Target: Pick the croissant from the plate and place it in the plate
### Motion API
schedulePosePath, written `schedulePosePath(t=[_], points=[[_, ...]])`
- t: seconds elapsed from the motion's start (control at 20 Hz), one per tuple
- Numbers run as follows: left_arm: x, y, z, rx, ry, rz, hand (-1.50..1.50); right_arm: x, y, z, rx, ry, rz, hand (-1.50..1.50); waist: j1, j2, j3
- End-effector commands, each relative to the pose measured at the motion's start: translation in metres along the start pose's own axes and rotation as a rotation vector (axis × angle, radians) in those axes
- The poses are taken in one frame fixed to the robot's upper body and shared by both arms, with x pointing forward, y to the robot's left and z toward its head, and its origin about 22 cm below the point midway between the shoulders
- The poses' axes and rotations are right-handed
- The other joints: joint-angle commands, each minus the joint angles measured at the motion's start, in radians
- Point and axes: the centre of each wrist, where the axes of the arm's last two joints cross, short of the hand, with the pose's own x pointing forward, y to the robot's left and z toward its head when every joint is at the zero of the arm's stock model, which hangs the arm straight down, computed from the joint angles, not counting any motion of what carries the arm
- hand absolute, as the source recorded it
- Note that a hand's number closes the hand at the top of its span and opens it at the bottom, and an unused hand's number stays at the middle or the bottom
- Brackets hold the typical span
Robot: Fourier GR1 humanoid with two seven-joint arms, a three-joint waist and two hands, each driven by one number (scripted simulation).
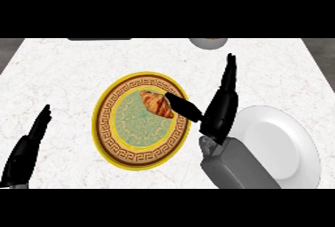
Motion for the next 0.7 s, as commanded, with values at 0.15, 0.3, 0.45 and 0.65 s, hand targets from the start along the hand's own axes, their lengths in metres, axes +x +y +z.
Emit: schedulePosePath(t=[0.15, 0.3, 0.45, 0.65], points=[[-0.011, 0.012, 0.004, 0.0, -0.007, 0.003, 0.0, -0.035, -0.082, 0.035, -0.046, -0.025, -0.103, -1.5, 0.002, 0.006, 0.0], [-0.005, 0.009, -0.009, 0.022, -0.01, -0.013, 0.0, -0.043, -0.124, 0.036, -0.033, -0.065, -0.049, -1.5, -0.003, 0.006, 0.0], [0.014, 0.007, 0.011, 0.004, -0.018, -0.007, 0.0, -0.049, -0.134, 0.038, -0.073, -0.046, -0.066, -1.5, 0.015, 0.007, 0.0], [0.001, -0.015, 0.004, 0.001, -0.018, -0.004, 0.0, -0.052, -0.159, 0.049, -0.061, -0.017, -0.078, -1.5, 0.011, 0.008, -0.001]])
